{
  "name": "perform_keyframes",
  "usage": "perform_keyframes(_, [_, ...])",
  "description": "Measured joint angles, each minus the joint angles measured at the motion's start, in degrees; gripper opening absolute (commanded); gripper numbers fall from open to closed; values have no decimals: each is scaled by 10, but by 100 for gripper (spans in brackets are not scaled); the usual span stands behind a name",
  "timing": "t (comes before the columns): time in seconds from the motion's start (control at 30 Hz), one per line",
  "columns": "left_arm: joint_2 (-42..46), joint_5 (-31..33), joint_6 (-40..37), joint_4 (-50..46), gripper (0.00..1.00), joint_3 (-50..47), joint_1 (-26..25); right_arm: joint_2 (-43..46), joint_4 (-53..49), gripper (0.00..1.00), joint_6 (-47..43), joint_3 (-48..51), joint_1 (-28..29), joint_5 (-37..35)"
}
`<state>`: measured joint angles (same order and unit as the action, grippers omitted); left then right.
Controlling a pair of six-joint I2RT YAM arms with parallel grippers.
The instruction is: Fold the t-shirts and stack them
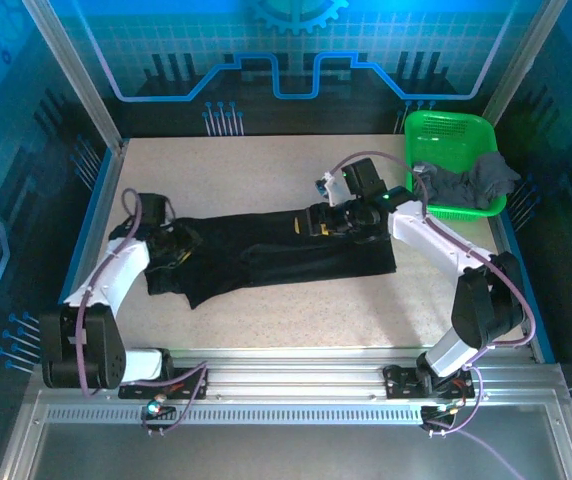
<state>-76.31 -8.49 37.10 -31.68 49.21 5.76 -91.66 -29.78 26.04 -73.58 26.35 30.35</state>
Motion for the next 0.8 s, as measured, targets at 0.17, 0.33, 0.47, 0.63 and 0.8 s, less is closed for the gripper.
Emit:
perform_keyframes(0.17, [-60,-1,-52,6,43,-1,55,-3,-1,66,-2,-2,5,9])
perform_keyframes(0.33, [-109,5,-82,9,42,-4,59,-8,-2,67,-2,-10,7,17])
perform_keyframes(0.47, [-110,10,-92,18,43,-19,64,-8,-2,67,-2,-11,7,17])
perform_keyframes(0.63, [-115,12,-102,28,43,-25,65,-8,-2,67,-2,-11,7,17])
perform_keyframes(0.8, [-116,14,-105,37,40,-33,65,-8,-2,68,-2,-11,7,17])
